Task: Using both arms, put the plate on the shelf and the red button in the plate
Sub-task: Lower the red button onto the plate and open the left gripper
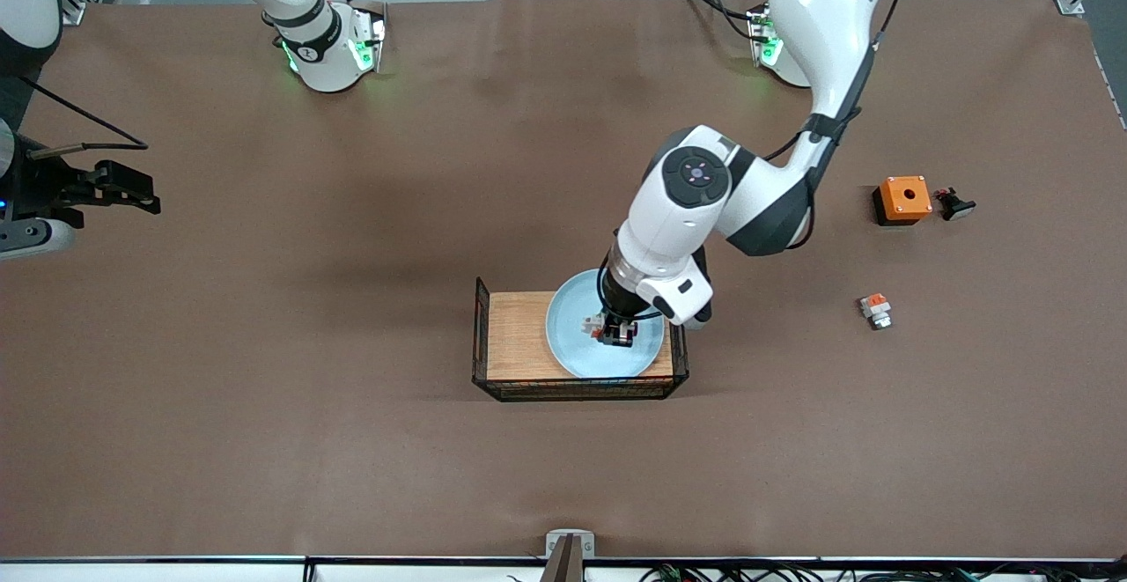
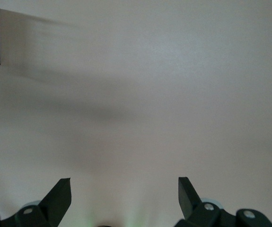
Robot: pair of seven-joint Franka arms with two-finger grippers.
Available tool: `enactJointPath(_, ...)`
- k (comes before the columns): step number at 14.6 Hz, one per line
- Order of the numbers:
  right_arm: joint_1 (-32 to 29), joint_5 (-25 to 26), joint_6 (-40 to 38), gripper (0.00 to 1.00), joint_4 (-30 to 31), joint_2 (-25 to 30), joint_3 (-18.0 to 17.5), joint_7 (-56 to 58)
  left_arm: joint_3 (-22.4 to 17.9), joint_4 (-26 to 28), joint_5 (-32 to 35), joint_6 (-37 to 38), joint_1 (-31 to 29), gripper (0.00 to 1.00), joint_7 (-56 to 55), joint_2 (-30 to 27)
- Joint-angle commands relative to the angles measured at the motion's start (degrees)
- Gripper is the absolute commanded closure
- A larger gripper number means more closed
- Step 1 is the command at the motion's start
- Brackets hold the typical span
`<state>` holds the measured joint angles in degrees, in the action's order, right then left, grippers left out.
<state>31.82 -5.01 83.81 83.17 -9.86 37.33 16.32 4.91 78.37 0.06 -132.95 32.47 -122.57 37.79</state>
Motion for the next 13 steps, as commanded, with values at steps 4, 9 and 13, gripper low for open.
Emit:
enactJointPath(4, -12.9, 2.2, 1.8, 0.0, 0.3, 1.4, -14.4, 1.9, -1.1, -1.7, 0.9, -0.1, 0.8, 0.7, -1.1, 2.4)
enactJointPath(9, -37.9, 9.6, 1.2, 0.0, 0.3, 5.5, -43.3, 0.9, -1.1, -1.7, 0.9, -0.1, 0.7, 0.31, -0.6, 2.2)
enactJointPath(13, -38.1, 9.8, -1.7, 0.0, 0.3, 9.4, -43.0, -0.9, -1.3, -1.7, 1.1, 0.6, 0.6, 0.0, 0.0, 0.2)
